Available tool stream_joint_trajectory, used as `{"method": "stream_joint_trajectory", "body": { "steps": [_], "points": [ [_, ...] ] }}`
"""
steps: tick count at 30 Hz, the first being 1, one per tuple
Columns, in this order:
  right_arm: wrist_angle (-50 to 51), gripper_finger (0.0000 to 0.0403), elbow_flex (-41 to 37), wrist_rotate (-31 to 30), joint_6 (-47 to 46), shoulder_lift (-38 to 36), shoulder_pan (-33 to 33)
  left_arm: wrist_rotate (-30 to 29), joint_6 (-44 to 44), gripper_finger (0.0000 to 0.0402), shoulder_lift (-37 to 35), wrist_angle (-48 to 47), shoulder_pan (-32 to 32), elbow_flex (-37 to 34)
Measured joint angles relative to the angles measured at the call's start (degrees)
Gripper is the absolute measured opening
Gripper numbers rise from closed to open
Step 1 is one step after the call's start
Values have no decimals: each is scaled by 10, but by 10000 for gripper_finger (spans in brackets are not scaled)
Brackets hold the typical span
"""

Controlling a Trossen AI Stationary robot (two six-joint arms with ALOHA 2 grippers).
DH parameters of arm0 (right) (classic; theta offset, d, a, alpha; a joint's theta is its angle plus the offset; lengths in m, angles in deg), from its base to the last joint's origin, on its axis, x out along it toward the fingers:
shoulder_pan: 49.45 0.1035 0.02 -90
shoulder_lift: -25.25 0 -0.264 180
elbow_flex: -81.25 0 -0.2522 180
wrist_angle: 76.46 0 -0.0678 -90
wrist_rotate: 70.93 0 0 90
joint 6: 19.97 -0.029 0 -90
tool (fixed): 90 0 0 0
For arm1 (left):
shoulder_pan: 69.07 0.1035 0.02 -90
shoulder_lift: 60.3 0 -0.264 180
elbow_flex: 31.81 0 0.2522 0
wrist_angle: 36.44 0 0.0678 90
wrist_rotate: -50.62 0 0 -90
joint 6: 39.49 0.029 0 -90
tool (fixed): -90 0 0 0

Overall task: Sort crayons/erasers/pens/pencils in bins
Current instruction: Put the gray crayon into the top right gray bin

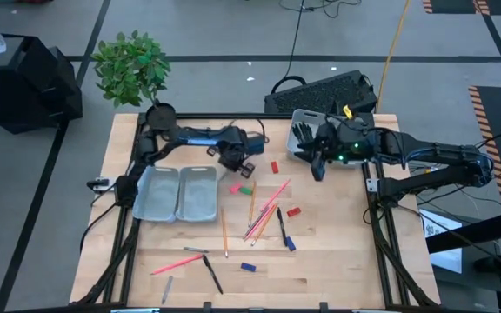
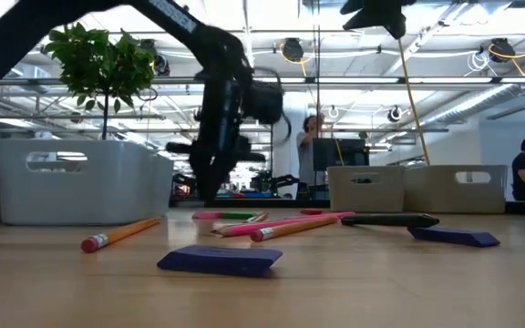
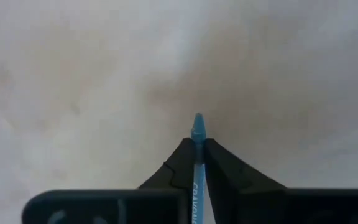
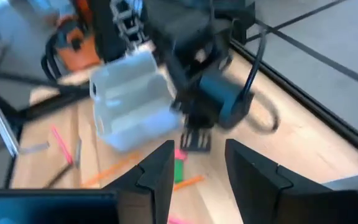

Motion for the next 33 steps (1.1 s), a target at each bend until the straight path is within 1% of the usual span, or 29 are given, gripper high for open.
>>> {"method": "stream_joint_trajectory", "body": {
  "steps": [3,6,9,12,16,18,20,22,24,26,28,33],
  "points": [
    [19,134,-18,1,55,-1,1,-10,0,15,-47,52,7,4],
    [-11,134,-72,1,69,0,0,-11,4,12,-95,121,8,4],
    [-88,135,-141,2,53,0,2,-15,29,21,-151,208,9,4],
    [-169,142,-190,3,18,1,4,-19,66,27,-203,292,2,5],
    [-271,170,-204,2,4,0,4,-16,120,29,-255,396,-12,5],
    [-346,185,-204,2,7,0,3,-4,162,29,-275,445,-20,5],
    [-427,195,-204,8,15,0,3,20,207,29,-284,494,-29,6],
    [-493,200,-204,19,19,0,2,66,244,30,-289,536,-39,6],
    [-535,200,-204,30,19,0,2,114,270,30,-289,578,-50,6],
    [-560,195,-204,39,19,-1,5,148,285,30,-290,603,-61,6],
    [-578,190,-204,49,19,-1,10,155,299,30,-288,612,-75,6],
    [-578,178,-204,50,36,-1,19,156,312,30,-281,612,-97,5]
  ]
}}
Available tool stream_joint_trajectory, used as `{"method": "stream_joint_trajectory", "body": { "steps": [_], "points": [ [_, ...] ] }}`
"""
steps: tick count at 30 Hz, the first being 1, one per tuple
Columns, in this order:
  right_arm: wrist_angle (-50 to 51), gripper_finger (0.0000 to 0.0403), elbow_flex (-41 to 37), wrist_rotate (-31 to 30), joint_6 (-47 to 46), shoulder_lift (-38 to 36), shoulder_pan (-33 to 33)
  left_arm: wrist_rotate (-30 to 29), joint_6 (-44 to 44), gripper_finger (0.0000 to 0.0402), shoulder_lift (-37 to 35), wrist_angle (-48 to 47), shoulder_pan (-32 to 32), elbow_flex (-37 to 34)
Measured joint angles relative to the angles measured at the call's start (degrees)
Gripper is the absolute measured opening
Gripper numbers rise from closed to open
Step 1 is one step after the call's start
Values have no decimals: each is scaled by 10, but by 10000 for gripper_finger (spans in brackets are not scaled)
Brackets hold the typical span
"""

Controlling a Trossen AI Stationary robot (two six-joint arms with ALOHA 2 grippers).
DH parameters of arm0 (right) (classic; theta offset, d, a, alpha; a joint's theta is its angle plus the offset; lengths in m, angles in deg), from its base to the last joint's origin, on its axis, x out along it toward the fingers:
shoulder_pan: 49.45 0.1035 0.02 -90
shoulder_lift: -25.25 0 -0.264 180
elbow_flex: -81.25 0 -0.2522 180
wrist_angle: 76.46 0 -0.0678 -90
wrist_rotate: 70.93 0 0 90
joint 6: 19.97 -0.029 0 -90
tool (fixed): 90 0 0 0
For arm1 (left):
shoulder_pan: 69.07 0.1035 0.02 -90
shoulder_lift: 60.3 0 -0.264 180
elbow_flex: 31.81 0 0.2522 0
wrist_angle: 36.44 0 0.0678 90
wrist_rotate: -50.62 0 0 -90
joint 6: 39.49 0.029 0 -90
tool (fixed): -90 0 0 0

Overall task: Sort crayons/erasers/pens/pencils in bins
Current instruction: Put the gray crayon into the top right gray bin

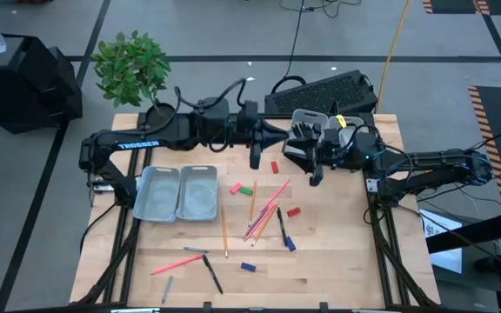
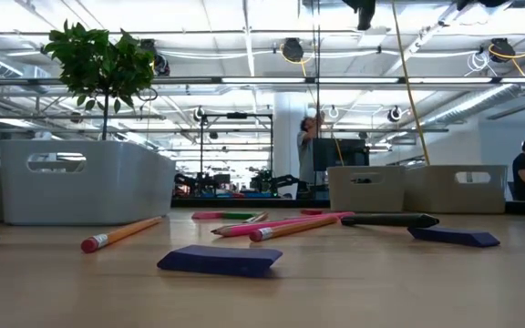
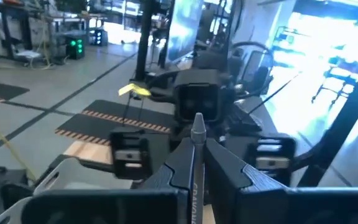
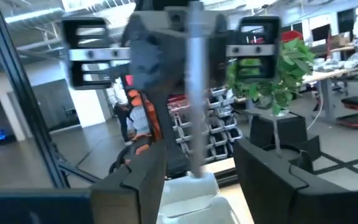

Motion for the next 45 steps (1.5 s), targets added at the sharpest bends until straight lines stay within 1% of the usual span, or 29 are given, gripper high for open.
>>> {"method": "stream_joint_trajectory", "body": {
  "steps": [4,8,12,17,18,22,24,26,28,31,34,37,40,42,45],
  "points": [
    [0,164,0,14,4,0,2,0,0,30,8,7,-7,0],
    [0,135,0,14,-1,0,2,-4,-4,30,18,10,-8,0],
    [4,91,0,14,-2,0,2,-5,-2,30,16,12,-8,0],
    [5,24,0,14,-18,0,2,-6,4,31,16,11,-8,0],
    [5,17,0,13,-20,0,2,-6,3,31,16,11,-8,0],
    [8,19,0,13,-31,0,2,-6,-4,33,16,1,-8,0],
    [10,18,-1,13,-36,1,2,-5,-2,42,16,-9,-8,0],
    [6,17,-1,13,-35,1,1,4,0,63,10,-28,-6,0],
    [12,17,2,8,-34,-3,-3,9,4,92,6,-35,-4,0],
    [87,17,33,-25,-18,-5,-13,8,24,145,-17,-86,-2,0],
    [222,17,99,-58,6,-5,-32,-17,47,196,-49,-152,-1,0],
    [365,17,172,-88,23,-4,-67,-47,76,240,-89,-230,1,0],
    [492,17,228,-125,31,-3,-110,-84,82,270,-132,-290,2,0],
    [568,17,257,-147,27,-3,-148,-115,82,284,-158,-336,2,0],
    [684,17,267,-183,6,-4,-221,-157,66,292,-191,-401,2,0]
  ]
}}
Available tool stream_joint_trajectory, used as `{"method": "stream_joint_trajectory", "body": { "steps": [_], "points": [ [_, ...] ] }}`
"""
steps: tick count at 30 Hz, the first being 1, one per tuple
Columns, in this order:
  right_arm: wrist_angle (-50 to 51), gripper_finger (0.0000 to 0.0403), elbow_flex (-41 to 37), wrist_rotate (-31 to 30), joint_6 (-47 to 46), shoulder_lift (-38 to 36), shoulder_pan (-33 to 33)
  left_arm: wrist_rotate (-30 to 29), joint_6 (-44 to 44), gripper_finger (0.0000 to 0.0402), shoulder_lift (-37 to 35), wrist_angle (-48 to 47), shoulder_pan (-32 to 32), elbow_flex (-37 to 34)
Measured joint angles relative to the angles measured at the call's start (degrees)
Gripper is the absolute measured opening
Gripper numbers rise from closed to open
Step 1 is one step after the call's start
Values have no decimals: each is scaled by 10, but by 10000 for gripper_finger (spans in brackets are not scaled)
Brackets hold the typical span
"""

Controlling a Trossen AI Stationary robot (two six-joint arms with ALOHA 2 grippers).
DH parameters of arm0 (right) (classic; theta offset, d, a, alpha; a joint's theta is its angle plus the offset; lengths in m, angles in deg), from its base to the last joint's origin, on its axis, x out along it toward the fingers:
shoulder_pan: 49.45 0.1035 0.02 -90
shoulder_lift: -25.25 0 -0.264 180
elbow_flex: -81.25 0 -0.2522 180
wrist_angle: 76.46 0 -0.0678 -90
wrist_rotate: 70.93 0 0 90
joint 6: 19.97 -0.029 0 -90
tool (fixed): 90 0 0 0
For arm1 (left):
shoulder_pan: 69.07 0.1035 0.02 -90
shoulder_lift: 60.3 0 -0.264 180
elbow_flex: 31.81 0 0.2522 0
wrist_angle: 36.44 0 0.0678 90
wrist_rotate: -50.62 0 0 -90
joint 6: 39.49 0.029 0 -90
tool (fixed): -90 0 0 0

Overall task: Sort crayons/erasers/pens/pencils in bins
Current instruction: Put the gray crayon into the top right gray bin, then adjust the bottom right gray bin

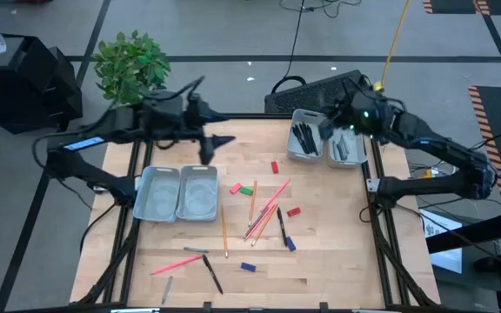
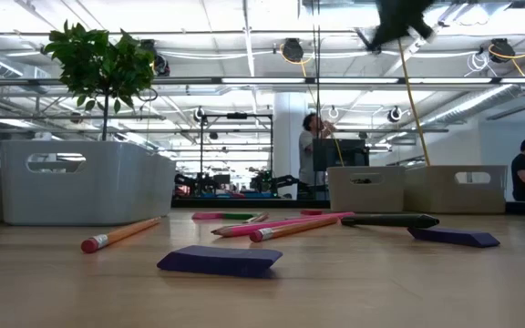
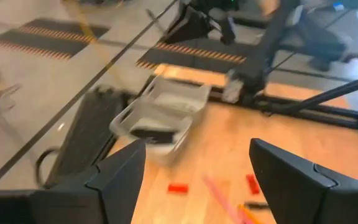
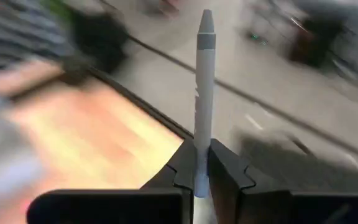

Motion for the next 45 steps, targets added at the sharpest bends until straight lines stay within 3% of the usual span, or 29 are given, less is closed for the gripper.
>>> {"method": "stream_joint_trajectory", "body": {
  "steps": [5,15,30,36,40,45],
  "points": [
    [118,17,-35,9,-43,18,-125,-49,-42,294,-34,-77,0,0],
    [132,17,-166,77,-48,133,-284,-52,-119,294,-33,-125,-45,0],
    [79,18,-218,92,-89,247,-279,-74,-196,294,-33,-133,-149,0],
    [45,84,-246,108,-98,252,-279,-75,-218,294,-34,-133,-180,0],
    [46,126,-247,106,-80,221,-272,-76,-241,294,-27,-136,-193,0],
    [45,140,-246,106,-64,108,-224,-76,-288,294,-19,-147,-204,0]
  ]
}}
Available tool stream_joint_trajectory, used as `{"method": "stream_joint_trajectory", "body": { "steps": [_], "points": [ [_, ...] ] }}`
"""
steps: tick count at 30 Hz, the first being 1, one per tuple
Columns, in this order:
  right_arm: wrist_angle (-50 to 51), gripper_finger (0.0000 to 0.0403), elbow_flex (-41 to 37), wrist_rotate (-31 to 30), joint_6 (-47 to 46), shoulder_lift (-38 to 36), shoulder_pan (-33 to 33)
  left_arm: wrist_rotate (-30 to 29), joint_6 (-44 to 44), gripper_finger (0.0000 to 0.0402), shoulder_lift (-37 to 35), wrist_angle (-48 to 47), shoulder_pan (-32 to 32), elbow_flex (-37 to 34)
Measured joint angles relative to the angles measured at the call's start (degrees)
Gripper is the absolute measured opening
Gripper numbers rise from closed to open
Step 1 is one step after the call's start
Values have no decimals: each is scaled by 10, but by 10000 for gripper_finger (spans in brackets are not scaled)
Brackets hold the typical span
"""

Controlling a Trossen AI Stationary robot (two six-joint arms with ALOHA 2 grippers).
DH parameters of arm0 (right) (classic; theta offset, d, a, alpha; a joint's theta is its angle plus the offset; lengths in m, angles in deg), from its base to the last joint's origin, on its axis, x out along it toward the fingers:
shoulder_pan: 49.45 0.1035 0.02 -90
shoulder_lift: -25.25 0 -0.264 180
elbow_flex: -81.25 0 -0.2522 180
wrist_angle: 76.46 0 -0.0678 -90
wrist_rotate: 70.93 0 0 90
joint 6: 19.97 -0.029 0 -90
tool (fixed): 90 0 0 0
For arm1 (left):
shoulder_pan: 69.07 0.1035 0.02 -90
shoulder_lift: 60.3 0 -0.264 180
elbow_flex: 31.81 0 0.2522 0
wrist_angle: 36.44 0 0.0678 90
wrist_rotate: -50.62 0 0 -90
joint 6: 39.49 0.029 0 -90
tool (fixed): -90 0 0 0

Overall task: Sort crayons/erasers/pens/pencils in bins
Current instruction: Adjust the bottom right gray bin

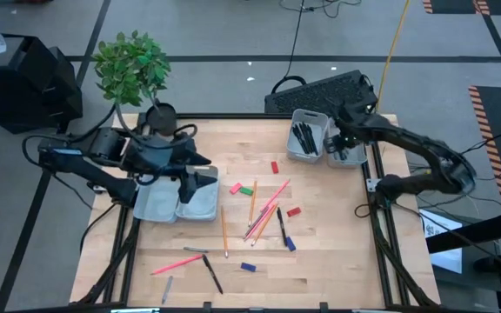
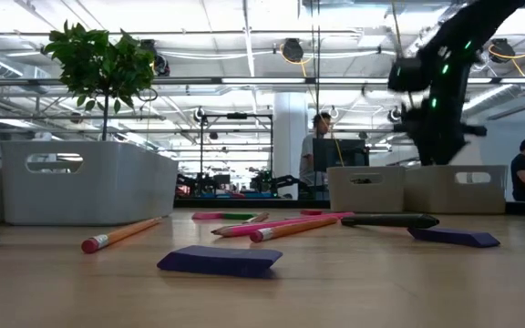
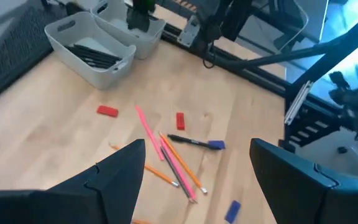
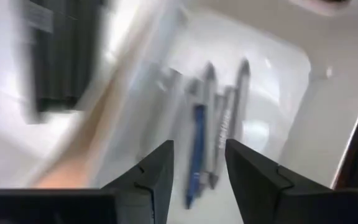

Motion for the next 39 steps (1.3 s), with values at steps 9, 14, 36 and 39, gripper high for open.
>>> {"method": "stream_joint_trajectory", "body": {
  "steps": [9,14,36,39],
  "points": [
    [-5,134,1,-2,-47,-211,258,-25,-105,294,51,-9,-72,0],
    [-58,134,2,-68,-122,-226,446,-25,-175,294,104,-15,-154,-1],
    [-221,134,219,-184,-86,30,797,12,-270,294,275,-91,-398,-35],
    [-227,134,219,-184,-90,30,803,24,-237,294,258,-77,-391,-90]
  ]
}}
